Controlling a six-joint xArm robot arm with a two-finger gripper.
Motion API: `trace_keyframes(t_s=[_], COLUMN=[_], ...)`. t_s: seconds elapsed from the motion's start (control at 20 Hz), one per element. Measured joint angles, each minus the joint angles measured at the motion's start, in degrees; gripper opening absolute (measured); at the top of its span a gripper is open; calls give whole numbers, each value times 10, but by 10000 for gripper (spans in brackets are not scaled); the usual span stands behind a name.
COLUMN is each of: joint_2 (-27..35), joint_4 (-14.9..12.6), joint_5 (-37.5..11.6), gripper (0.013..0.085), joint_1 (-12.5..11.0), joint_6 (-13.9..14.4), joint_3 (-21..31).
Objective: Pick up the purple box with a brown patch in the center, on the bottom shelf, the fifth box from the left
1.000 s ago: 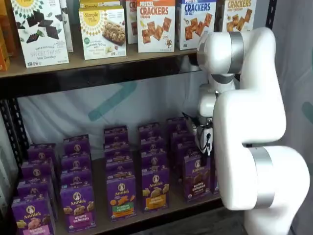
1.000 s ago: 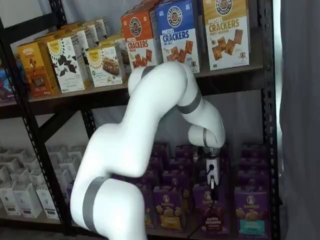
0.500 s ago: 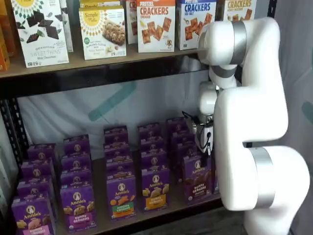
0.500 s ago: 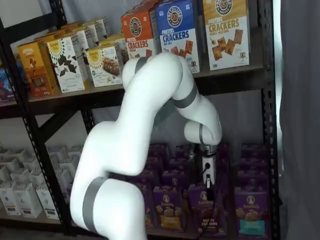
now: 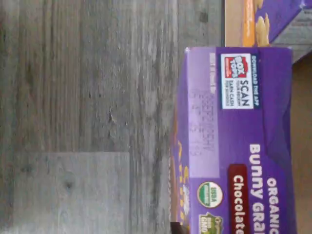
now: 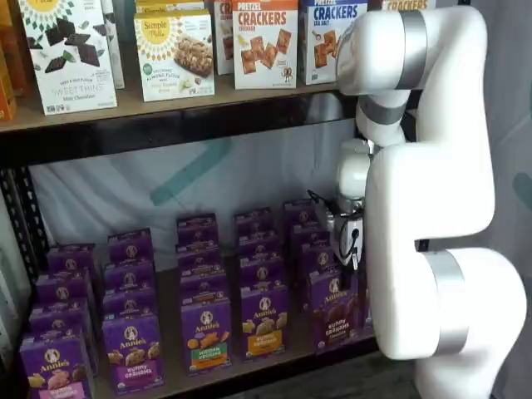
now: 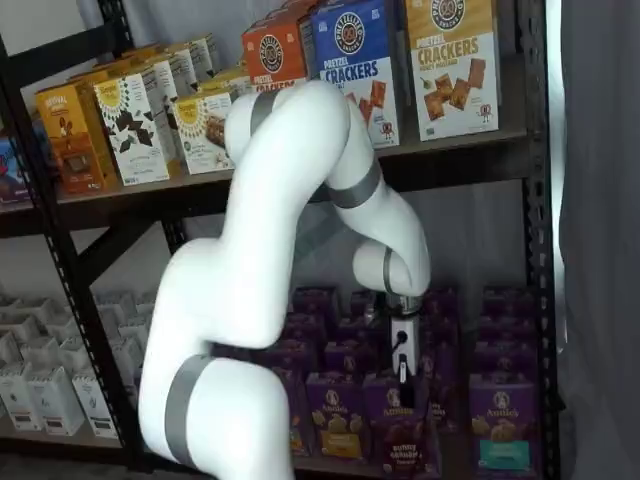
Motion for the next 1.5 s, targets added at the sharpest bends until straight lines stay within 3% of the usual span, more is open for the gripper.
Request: trace_keyframes(t_s=[0.35,0.75,1.5], joint_2=[-79,-153,-336], joint_4=[12,5,23], joint_5=[-43,-57,-10], gripper=[370,370,370], joint_1=[8,20,49], joint_6=[-4,14,30], joint_3=[110,194,327])
